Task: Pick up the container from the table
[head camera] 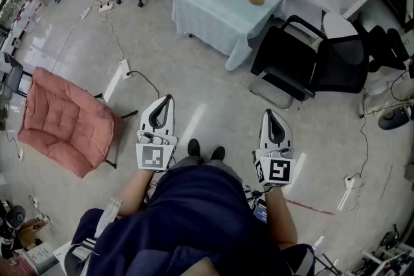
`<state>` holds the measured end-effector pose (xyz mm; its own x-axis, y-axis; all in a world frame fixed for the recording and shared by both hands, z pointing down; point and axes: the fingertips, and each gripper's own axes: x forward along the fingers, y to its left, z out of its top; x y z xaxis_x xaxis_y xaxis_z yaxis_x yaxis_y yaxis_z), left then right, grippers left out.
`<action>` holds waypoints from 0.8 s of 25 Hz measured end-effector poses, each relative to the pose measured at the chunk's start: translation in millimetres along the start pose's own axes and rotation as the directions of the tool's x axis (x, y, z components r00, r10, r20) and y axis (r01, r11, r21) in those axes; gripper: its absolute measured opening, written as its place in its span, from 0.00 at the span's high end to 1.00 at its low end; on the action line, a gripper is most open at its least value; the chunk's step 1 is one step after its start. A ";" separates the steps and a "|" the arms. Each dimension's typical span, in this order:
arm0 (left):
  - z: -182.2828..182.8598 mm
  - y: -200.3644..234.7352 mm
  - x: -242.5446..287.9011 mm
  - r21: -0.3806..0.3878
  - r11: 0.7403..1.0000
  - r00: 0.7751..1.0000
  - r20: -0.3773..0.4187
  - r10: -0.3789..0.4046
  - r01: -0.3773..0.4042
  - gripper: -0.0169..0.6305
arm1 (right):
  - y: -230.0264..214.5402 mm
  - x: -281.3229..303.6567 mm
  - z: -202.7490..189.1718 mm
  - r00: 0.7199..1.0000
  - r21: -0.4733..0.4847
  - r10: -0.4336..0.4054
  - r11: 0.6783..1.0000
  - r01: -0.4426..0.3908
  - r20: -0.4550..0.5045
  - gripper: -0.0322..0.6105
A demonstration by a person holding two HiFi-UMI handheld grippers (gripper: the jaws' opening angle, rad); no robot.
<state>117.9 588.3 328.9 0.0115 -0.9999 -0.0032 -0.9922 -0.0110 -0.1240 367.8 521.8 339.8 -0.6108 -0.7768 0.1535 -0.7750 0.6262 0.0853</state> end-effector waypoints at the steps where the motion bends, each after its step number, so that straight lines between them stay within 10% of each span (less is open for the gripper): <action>1: -0.7 -0.1 -0.1 -0.003 1.000 1.000 0.000 0.000 0.000 0.97 | 0.6 0.2 -0.3 1.000 0.001 0.000 1.000 0.000 -0.002 0.95; 20: -7.1 -0.9 -0.2 -0.025 1.000 1.000 -0.017 -0.019 0.018 0.97 | 10.0 -0.2 -8.2 0.999 0.000 0.023 1.000 -0.023 -0.024 0.95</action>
<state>117.9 588.4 336.1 0.0280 -0.9995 0.0156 -0.9946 -0.0294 -0.0995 361.5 528.7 348.8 -0.6246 -0.7601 0.1793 -0.7606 0.6441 0.0813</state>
